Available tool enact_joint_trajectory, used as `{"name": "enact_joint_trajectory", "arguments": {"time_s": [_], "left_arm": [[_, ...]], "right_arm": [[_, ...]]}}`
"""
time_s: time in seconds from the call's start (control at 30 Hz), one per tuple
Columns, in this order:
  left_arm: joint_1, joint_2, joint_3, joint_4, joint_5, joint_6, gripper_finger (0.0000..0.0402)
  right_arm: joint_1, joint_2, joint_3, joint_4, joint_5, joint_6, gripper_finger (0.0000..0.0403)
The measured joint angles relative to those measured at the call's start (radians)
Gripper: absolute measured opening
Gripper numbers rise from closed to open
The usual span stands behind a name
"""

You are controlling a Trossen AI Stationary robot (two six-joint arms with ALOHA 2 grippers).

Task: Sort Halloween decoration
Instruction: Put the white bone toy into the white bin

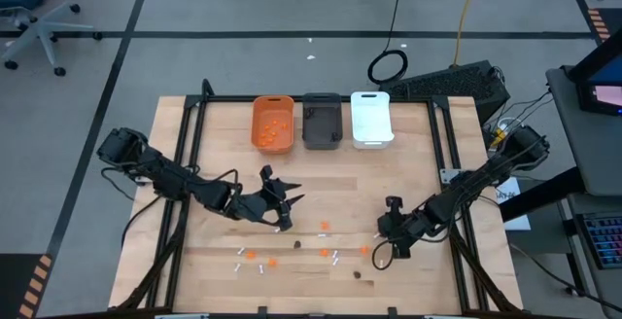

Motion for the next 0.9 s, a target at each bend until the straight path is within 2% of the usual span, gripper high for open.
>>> {"name": "enact_joint_trajectory", "arguments": {"time_s": [0.1, 0.27, 0.5, 0.6, 0.73, 0.8, 0.9], "left_arm": [[0.000, 0.000, 0.000, 0.000, 0.000, 0.000, 0.0135], [-0.001, 0.000, 0.000, 0.000, 0.000, 0.000, 0.0135], [-0.001, 0.000, 0.000, -0.002, 0.000, 0.000, 0.0135], [-0.003, 0.000, 0.000, -0.005, 0.001, 0.001, 0.0135], [-0.003, 0.000, 0.000, -0.008, 0.001, 0.000, 0.0135], [-0.003, 0.000, 0.000, -0.007, 0.001, 0.000, 0.0135], [-0.003, 0.000, 0.000, -0.005, 0.001, 0.001, 0.0135]], "right_arm": [[-0.004, 0.000, 0.000, 0.001, 0.009, -0.021, 0.0104], [-0.021, 0.000, 0.000, 0.000, 0.104, -0.079, 0.0104], [-0.055, -0.010, 0.000, 0.007, 0.110, -0.131, 0.0104], [-0.055, -0.041, 0.000, 0.007, 0.104, -0.114, 0.0104], [-0.052, -0.092, 0.000, 0.012, 0.051, 0.015, 0.0107], [-0.048, -0.091, 0.000, 0.017, -0.011, 0.058, 0.0117], [-0.025, -0.069, 0.000, 0.016, -0.028, 0.070, 0.0145]]}}
